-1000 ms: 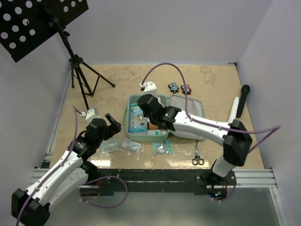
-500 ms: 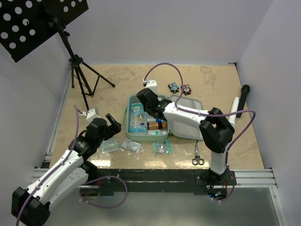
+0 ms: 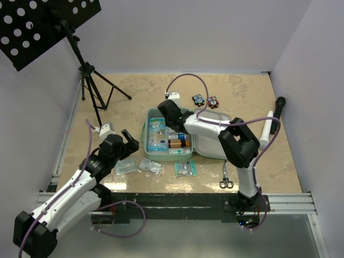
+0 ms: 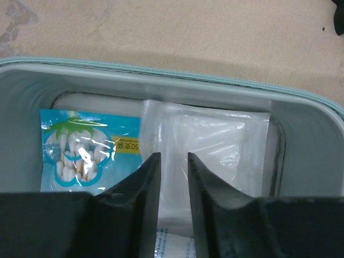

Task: Organize the medicine kit
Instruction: Place the medical item at the medicine box, then pick up the medical item at the center of the board.

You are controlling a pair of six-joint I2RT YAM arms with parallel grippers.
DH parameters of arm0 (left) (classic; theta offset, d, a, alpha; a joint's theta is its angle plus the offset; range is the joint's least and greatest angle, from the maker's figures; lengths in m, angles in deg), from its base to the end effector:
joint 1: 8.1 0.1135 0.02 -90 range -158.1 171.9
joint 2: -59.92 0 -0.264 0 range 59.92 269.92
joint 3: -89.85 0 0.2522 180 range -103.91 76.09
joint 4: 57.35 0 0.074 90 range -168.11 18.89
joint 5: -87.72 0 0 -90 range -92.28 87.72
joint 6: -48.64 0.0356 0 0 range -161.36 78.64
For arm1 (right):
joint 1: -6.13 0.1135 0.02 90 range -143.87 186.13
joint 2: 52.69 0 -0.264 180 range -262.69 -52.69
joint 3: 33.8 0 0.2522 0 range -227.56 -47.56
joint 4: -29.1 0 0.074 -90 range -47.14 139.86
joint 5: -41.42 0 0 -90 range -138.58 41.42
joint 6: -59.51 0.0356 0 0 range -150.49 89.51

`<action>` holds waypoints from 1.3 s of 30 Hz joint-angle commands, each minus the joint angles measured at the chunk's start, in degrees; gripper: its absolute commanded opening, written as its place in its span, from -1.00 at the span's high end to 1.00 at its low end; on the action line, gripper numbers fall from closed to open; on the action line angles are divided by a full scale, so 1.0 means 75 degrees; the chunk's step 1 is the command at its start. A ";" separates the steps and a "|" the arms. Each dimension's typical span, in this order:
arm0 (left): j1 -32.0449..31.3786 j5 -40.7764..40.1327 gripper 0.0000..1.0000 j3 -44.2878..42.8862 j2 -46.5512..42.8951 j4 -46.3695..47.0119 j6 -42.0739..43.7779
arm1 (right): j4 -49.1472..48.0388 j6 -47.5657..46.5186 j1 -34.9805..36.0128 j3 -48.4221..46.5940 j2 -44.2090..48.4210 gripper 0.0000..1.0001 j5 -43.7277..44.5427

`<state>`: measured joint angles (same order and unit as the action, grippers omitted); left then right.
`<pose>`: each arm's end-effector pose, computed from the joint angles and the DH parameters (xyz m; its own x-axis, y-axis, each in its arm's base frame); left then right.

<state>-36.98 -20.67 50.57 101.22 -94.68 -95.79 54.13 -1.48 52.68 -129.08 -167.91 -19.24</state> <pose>0.1429 -0.0660 0.2105 -0.5220 -0.5936 -0.6125 -0.3093 0.8010 -0.5126 0.3179 0.3102 0.1921 -0.6163 -0.0359 -0.7867 -0.1092 0.9932 0.0403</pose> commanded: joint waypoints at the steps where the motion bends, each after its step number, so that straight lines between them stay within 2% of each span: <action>1: 0.0054 -0.0032 -0.88 -0.0090 0.0001 0.0237 0.0086 | -0.0237 -0.0084 -0.0018 -0.0381 0.0210 0.25 -0.0256; 4: 0.0054 -0.0020 -0.88 -0.0078 0.0025 0.0260 0.0063 | -0.0202 -0.0048 -0.0018 -0.0358 0.0304 0.08 -0.0291; 6: 0.0043 -0.0009 -0.87 -0.0090 0.0025 0.0260 0.0051 | -0.0155 -0.0002 -0.0018 -0.0369 0.0479 0.04 -0.0280; 11: 0.0054 -0.0032 -0.87 -0.0102 -0.0022 0.0248 0.0086 | -0.0178 -0.0036 0.0005 -0.0089 0.1403 0.01 -0.0221; 15: 0.0043 -0.0055 -0.87 -0.0172 0.0048 0.0260 0.0098 | -0.0341 -0.0375 0.0262 0.0624 0.2434 0.01 -0.0233; 21: 0.0054 -0.0079 -0.87 -0.0184 0.0142 0.0389 0.0074 | -0.0623 -0.0739 0.1268 0.2078 0.3947 0.07 -0.0151; 25: 0.0054 -0.0067 -0.87 -0.0207 0.0224 0.0506 0.0063 | -0.0624 -0.0740 0.2264 0.2734 0.4346 0.14 -0.0256; 29: 0.0054 -0.0079 -0.87 -0.0265 0.0259 0.0483 0.0051 | -0.0553 -0.0494 0.3179 0.3192 0.4685 0.13 -0.0256; 33: 0.0054 -0.0044 -0.87 -0.0265 0.0247 0.0436 0.0027 | -0.0834 -0.0283 0.3508 0.3918 0.5178 0.11 -0.0666; 39: 0.0054 -0.0032 -0.87 -0.0195 0.0224 0.0179 -0.0054 | -0.0683 0.0068 0.3789 0.4552 0.5542 0.09 -0.0643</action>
<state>-36.98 -20.67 50.57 103.17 -93.15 -95.82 50.39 -3.66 79.80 -96.99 -128.72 -24.15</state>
